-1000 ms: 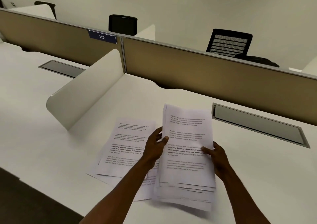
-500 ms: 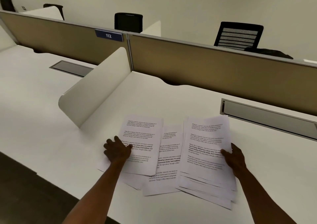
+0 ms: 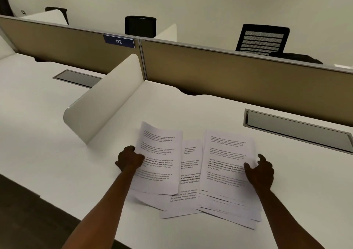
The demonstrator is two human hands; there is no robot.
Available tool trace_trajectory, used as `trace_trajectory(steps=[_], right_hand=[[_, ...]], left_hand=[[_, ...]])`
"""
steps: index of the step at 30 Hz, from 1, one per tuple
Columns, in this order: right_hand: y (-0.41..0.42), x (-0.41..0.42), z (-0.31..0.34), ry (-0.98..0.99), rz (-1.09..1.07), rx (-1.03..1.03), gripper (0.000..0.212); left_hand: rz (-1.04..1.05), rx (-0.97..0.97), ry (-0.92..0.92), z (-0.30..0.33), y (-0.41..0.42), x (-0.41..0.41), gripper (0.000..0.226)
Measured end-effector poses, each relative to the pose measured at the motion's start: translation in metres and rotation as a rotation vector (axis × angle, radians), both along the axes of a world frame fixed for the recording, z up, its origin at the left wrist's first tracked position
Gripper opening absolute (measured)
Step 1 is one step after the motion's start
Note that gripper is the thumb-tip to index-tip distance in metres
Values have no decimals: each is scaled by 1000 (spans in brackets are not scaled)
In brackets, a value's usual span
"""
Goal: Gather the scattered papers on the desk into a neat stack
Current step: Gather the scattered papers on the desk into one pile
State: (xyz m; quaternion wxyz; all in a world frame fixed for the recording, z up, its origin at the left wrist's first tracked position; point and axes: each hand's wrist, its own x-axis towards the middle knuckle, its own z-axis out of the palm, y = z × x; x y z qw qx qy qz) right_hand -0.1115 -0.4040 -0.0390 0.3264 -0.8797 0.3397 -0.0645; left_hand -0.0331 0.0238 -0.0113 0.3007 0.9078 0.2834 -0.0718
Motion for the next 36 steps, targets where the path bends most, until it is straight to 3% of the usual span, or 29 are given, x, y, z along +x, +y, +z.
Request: trace_trajectory(steps=[3,5,8,12,16,20,24,30,36], right_hand=[[9,-3,8,-95,-9,-109,70],[24,-6,14,-195,53,-78,62],[53,-9,22,-311,163,174,50],[82,-8,34,-213,290,449,51],[84,1,47,-218,279,908,71],[69,5,52,-346,295,1099,52],[39,-3,55,-443,111,957,50],[-7,-18,46,-396,3,651,54],[-24,-30,38,-219,-19,277,43]], left_hand=[[-93,-76,-205,26,-13,-1,40],[-189,-65,-315,43,-26,-5,33],[-327,-91,-417,73,-50,-15,33],[-438,-314,-556,112,-82,-29,22],[-418,-748,-450,132,-115,-37,25],[-291,-908,-339,121,-133,-39,37],[-251,-882,-294,101,-151,-39,47],[-347,-1030,-84,59,-186,-36,38],[-341,-821,-30,16,-207,-31,41]])
